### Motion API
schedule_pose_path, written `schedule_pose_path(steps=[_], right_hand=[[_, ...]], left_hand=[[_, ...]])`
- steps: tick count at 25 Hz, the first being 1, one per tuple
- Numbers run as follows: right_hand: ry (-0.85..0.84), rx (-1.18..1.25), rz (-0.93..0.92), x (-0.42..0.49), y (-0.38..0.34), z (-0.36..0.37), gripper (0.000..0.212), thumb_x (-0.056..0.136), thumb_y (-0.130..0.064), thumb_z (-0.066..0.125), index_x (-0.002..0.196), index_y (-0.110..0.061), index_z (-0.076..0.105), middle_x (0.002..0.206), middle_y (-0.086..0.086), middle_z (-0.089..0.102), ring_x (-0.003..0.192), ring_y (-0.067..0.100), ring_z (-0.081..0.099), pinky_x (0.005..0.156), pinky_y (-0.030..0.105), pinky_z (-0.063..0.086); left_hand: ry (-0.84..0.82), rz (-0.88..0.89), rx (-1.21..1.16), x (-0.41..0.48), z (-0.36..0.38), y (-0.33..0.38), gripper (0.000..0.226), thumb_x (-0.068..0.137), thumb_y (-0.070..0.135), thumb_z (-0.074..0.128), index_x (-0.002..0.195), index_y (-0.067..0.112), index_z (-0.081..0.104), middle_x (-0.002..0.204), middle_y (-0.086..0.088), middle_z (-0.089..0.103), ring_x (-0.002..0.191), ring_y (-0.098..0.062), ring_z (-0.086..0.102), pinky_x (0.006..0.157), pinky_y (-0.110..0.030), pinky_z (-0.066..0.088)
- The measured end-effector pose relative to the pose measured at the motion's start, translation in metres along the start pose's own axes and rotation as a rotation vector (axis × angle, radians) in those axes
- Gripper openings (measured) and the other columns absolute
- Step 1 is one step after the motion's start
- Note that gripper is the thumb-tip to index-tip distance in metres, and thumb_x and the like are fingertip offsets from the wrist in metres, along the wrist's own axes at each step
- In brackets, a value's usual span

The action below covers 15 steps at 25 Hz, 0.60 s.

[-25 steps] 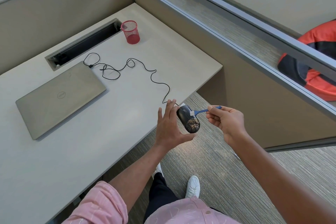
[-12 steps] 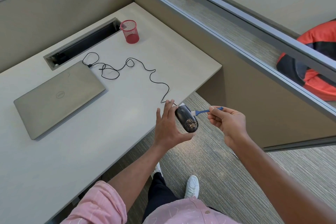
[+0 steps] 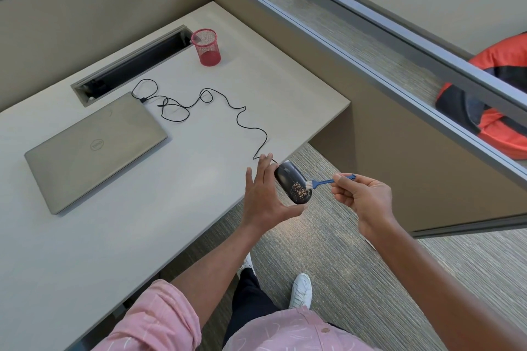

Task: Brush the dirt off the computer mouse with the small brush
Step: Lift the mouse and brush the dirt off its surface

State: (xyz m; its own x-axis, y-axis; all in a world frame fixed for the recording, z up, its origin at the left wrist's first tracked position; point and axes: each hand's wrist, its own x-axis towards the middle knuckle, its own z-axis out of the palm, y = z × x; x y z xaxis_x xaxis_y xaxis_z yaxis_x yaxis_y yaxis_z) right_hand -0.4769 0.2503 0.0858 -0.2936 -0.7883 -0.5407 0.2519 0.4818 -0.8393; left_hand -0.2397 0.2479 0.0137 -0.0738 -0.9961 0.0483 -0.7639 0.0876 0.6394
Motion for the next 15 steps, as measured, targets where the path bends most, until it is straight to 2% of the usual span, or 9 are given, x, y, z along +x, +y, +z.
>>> schedule_pose_path(steps=[9, 15], right_hand=[[-0.033, 0.028, -0.030, 0.003, -0.005, 0.019, 0.009, 0.093, -0.006, 0.089, 0.097, 0.001, 0.085, 0.079, 0.014, 0.082, 0.063, 0.015, 0.076, 0.065, 0.023, 0.065], [0.007, 0.054, 0.035, 0.004, 0.003, -0.003, 0.009, 0.091, -0.005, 0.090, 0.096, 0.000, 0.085, 0.084, 0.018, 0.082, 0.065, 0.017, 0.077, 0.065, 0.024, 0.066]], left_hand=[[-0.002, -0.004, 0.002, 0.002, 0.003, 0.001, 0.116, 0.065, 0.080, 0.088, 0.152, 0.018, 0.042, 0.180, 0.000, 0.027, 0.173, -0.018, 0.010, 0.137, -0.058, 0.007], [0.000, -0.025, -0.018, 0.004, 0.003, 0.003, 0.118, 0.065, 0.082, 0.087, 0.153, 0.018, 0.042, 0.181, 0.001, 0.027, 0.173, -0.016, 0.008, 0.138, -0.055, 0.004]])
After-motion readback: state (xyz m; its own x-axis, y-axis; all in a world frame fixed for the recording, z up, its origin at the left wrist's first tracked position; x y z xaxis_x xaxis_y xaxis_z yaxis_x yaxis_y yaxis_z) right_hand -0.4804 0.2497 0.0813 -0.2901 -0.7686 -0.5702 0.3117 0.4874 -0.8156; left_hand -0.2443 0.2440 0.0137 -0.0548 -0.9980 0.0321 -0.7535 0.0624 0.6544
